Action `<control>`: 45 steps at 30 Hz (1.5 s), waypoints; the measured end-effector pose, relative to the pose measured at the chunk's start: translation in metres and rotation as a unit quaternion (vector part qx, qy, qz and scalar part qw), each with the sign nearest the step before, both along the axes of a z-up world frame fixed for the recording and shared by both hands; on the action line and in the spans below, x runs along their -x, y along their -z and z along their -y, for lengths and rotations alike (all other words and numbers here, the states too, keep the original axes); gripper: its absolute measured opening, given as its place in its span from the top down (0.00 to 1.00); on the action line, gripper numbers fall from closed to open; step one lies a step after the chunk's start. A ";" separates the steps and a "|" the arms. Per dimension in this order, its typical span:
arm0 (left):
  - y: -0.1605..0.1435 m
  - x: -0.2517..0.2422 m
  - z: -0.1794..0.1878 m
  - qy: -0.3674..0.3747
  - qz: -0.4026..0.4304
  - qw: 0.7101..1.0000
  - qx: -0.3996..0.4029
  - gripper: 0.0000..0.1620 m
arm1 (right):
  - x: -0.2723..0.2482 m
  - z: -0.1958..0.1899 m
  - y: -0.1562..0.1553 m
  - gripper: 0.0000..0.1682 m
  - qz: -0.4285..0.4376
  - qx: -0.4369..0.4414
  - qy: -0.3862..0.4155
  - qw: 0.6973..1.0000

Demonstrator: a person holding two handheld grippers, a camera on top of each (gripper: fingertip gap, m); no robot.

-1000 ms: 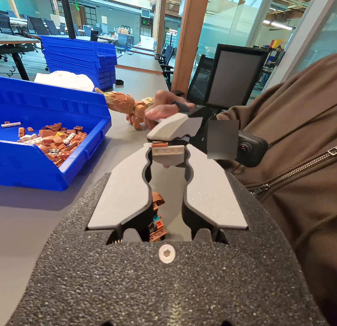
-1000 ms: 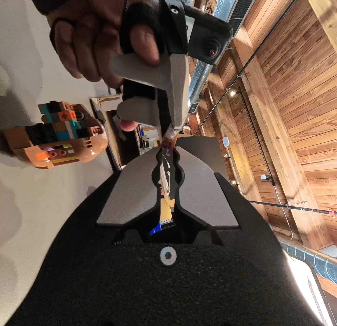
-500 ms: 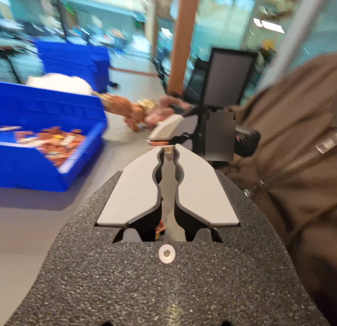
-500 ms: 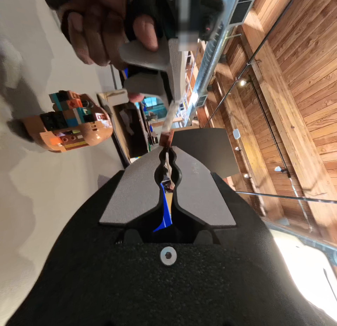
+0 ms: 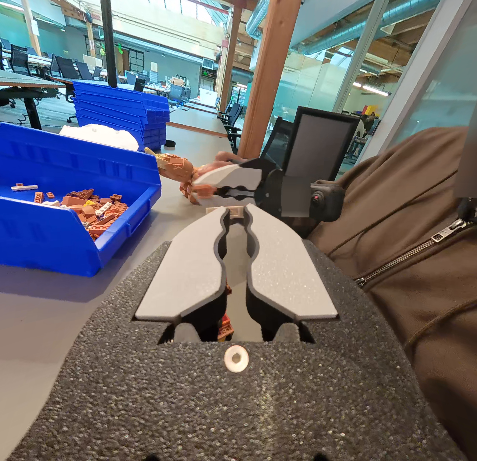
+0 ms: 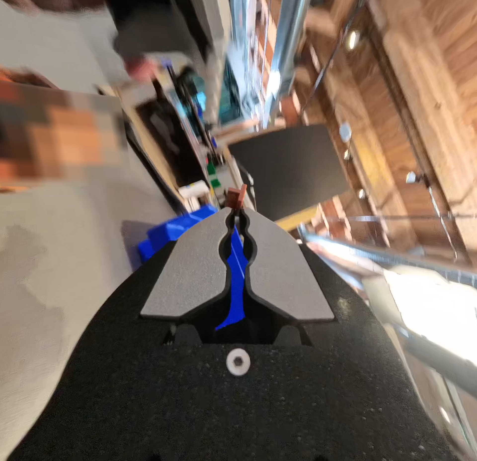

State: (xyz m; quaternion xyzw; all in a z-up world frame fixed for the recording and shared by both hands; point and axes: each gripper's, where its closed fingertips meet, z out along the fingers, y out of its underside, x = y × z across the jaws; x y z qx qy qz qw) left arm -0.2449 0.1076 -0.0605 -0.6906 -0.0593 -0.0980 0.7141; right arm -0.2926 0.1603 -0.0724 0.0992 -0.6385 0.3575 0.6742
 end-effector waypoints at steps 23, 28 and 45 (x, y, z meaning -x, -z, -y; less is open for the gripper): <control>0.003 -0.002 -0.018 -0.010 0.010 1.000 -0.009 0.94 | -0.028 0.040 -0.006 0.96 -0.008 0.021 -0.048 0.999; 0.004 -0.004 -0.020 -0.024 -0.030 0.999 0.000 0.90 | -0.032 0.039 -0.003 0.96 0.095 0.075 -0.113 0.986; 0.020 -0.007 -0.026 -0.126 -0.434 0.889 0.080 0.79 | -0.055 0.027 0.018 0.96 0.741 0.286 -0.349 0.498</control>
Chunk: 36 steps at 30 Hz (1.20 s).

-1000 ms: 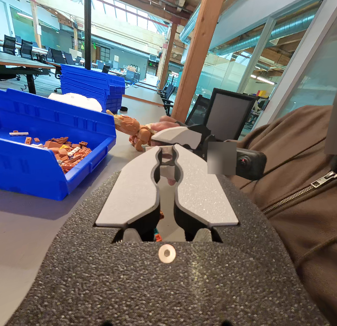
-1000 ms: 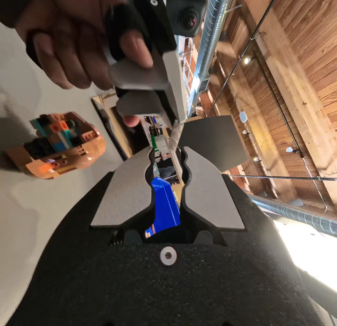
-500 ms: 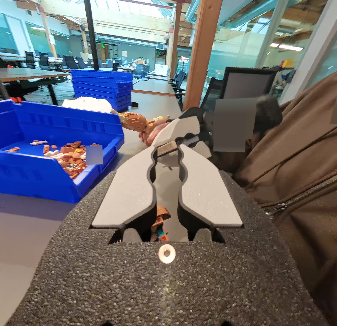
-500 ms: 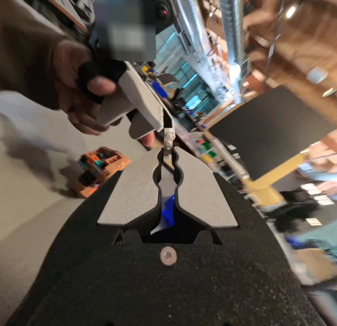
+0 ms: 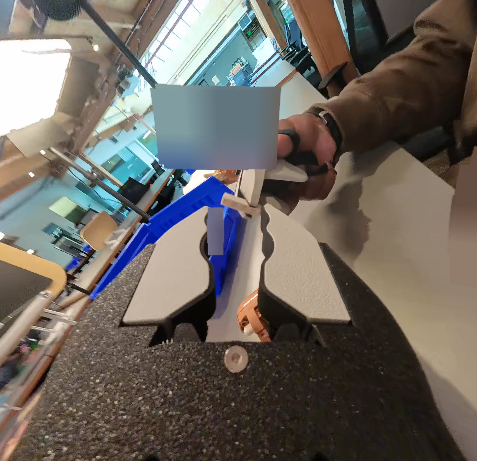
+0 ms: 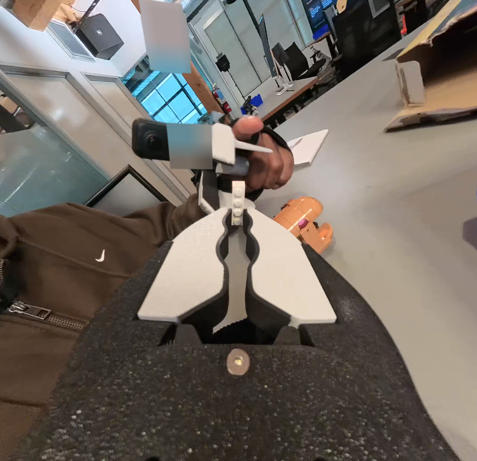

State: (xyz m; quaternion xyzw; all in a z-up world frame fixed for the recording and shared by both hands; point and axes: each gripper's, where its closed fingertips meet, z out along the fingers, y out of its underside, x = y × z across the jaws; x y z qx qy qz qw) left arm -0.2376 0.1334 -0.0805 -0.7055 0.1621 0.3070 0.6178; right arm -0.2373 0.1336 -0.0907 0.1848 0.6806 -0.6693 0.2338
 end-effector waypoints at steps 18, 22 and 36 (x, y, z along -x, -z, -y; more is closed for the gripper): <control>0.020 -0.003 -0.010 -0.015 -0.127 0.989 0.070 0.77 | -0.014 0.007 0.012 0.96 0.040 -0.026 -0.043 0.998; 0.019 -0.004 -0.010 -0.013 -0.129 0.989 0.069 0.78 | -0.015 0.008 0.012 0.96 0.042 -0.027 -0.047 0.998; 0.014 -0.008 -0.010 -0.007 -0.126 0.990 0.065 0.80 | -0.015 0.005 0.003 0.95 0.031 -0.003 -0.049 0.998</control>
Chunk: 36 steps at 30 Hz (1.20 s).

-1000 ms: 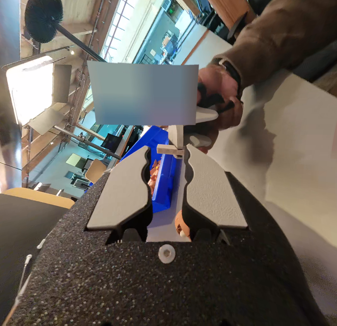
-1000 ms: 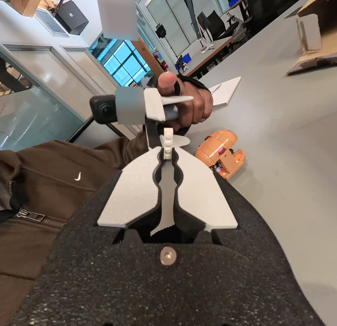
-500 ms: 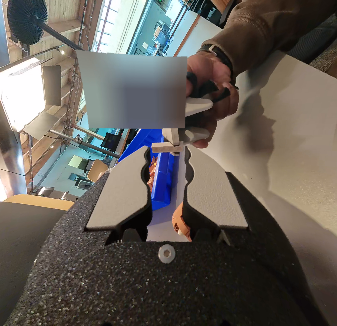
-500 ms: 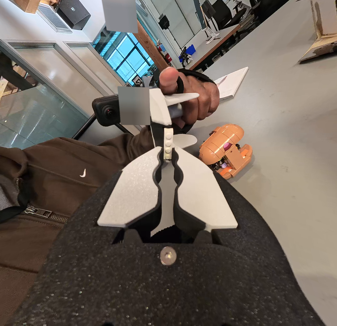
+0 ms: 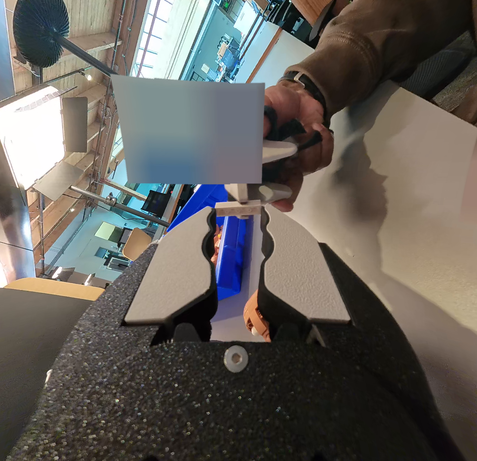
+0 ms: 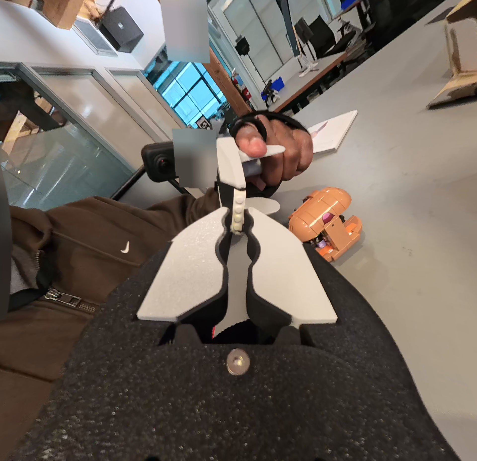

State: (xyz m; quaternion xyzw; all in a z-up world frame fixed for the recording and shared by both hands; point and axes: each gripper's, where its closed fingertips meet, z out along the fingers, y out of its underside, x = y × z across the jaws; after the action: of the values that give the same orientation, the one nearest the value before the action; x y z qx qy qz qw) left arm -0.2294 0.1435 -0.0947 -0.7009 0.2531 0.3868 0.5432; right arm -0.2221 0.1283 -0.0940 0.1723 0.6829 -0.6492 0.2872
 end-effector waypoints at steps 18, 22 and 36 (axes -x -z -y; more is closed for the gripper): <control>-0.002 -0.004 0.000 -0.001 -0.004 1.000 0.011 0.80 | 0.002 0.001 -0.009 0.96 -0.056 0.020 0.025 0.998; -0.002 -0.005 0.002 -0.004 -0.007 1.000 0.018 0.80 | 0.002 0.002 -0.008 0.96 -0.071 0.013 0.036 0.997; -0.051 0.008 0.057 -0.001 0.083 0.988 -0.134 1.00 | 0.025 -0.042 -0.011 0.96 -0.069 0.024 0.093 0.993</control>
State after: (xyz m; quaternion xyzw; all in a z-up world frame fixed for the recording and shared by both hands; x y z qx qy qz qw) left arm -0.2374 0.0860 -0.0440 -0.6519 0.1527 0.3578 0.6509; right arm -0.2475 0.1703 -0.0830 0.1826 0.6663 -0.6998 0.1817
